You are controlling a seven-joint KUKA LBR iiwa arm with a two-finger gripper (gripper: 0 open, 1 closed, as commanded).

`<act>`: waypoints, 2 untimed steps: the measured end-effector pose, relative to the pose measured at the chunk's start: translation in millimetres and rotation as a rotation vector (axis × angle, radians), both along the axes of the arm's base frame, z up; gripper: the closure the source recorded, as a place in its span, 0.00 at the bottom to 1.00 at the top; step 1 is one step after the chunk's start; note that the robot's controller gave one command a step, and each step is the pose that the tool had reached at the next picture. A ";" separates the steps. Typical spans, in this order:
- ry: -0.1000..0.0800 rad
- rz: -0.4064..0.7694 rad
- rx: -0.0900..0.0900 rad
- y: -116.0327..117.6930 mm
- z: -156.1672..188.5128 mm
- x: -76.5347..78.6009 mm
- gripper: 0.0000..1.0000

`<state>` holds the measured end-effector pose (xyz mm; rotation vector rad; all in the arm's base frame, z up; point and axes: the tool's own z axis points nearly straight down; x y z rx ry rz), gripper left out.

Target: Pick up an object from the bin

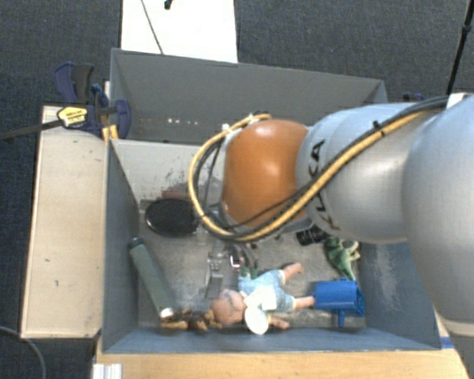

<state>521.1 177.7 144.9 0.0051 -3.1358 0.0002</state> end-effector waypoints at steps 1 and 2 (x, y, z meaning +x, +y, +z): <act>-0.008 -0.005 0.002 -0.9 4.6 2.1 0.00; -0.016 0.070 0.002 13.1 -16.2 2.6 0.00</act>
Offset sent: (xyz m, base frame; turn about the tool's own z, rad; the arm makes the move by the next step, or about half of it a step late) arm -0.0061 0.0482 -0.0749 -0.2368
